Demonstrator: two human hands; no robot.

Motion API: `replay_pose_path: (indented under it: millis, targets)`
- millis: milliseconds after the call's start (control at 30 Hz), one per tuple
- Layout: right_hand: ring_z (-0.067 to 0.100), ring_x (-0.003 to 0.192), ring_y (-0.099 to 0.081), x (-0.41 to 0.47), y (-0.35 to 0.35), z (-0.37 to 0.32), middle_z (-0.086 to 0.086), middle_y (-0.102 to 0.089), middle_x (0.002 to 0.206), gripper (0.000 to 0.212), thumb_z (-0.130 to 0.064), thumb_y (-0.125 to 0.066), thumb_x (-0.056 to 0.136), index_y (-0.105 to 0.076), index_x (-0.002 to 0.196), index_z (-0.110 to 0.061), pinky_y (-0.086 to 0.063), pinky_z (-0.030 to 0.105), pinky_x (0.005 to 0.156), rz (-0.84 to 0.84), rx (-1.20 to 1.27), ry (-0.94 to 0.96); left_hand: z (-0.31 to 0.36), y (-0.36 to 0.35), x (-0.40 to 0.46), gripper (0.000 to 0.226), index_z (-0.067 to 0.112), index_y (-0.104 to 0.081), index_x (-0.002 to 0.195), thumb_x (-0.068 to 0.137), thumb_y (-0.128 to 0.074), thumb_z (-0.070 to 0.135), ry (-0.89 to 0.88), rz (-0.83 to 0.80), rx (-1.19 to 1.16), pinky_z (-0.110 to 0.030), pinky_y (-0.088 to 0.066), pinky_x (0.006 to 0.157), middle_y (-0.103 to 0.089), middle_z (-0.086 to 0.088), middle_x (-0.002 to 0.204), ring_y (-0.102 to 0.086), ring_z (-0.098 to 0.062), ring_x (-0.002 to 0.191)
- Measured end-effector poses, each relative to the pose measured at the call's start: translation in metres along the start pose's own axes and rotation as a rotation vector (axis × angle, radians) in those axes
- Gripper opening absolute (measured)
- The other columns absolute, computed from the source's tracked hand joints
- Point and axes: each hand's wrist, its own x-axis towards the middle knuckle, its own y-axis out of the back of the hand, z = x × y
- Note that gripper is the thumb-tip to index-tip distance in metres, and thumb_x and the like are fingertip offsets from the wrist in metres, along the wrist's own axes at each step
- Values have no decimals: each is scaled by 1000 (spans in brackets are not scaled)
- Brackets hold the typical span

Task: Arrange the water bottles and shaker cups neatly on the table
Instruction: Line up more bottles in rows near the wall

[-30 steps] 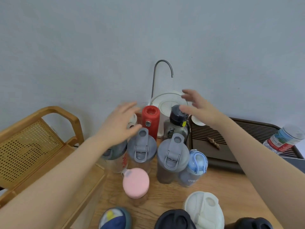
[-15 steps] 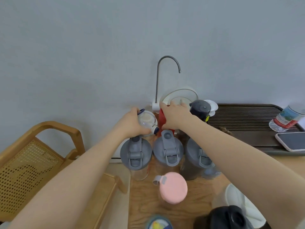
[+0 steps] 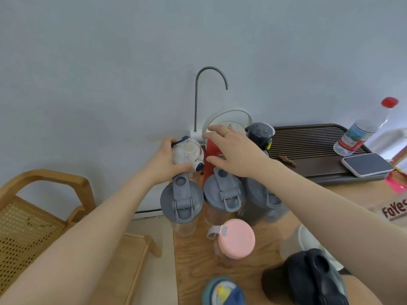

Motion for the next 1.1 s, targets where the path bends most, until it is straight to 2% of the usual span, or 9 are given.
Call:
replay_pose_path:
  millis: [100,200,300,467,633,800,967,1033,1100]
  targets:
    - [29,118,-49,-28,3,-8,8,-50,132,49,-40,-52,86,-47,128,-14,-41,42,96,-51,23,94,-7,6,-13,92,15,-1,145,81,-64,37,59,-7,-87,-32,-36,99,-28,-7,148,-44,-23,122]
    - [27,128,-39,-46,-9,-10,8,-42,139,71,-53,-59,78,-39,134,-16,-32,39,105,-176,-134,108,-13,13,-36,110,26,-2,145,61,-68,56,193,-31,-85,-42,-32,107,-18,-6,154,-32,-28,135]
    - [29,138,-25,-53,-21,-12,9,-19,153,98,-64,-63,68,-20,143,-20,-23,40,112,-273,-206,70,-21,4,-68,118,28,-4,144,54,-79,47,256,-193,-80,-31,-39,96,-23,-5,152,-42,-25,128]
    - [34,128,-37,-49,-30,-18,13,-5,156,100,-58,-67,68,-12,144,-23,-42,41,99,-336,-238,32,-32,-28,-89,99,24,-18,137,63,-82,20,216,-156,-314,-16,-50,59,-48,14,110,-54,-1,87]
    - [35,126,-35,-47,-33,-18,17,-7,155,92,-56,-64,72,-19,142,-18,-39,40,100,-280,-275,-15,-30,-29,-82,93,26,-18,136,67,-80,15,208,-86,-416,-42,-52,90,-43,19,103,-55,-17,105]
    - [35,125,-36,-49,-36,-19,17,-6,156,90,-56,-64,72,-20,141,-19,-36,41,101,-250,-274,-26,-32,-32,-78,94,27,-12,137,70,-77,15,204,-102,-428,-43,-51,92,-41,6,119,-55,-20,107]
    - [35,126,-39,-57,-37,-18,14,-3,157,93,-59,-62,73,-17,144,-19,-30,43,107,-198,-250,-34,-32,-34,-80,98,21,-10,140,69,-78,19,200,-80,-346,-31,-46,89,-39,0,131,-50,-16,110]
    - [35,125,-44,-63,-29,-17,13,-17,155,87,-63,-56,73,-26,142,-18,-27,45,110,-143,-190,-50,-26,-35,-84,106,19,-10,141,64,-82,27,131,27,-122,-37,-38,103,-31,-5,142,-38,-22,127]
    - [34,112,-56,-71,-13,-5,12,-43,143,70,-59,-49,77,-44,131,-14,-40,45,99,36,-80,-70,-13,-37,-87,111,18,-9,144,61,-80,41,3,129,192,-44,-16,115,-15,-8,152,-9,-28,141]
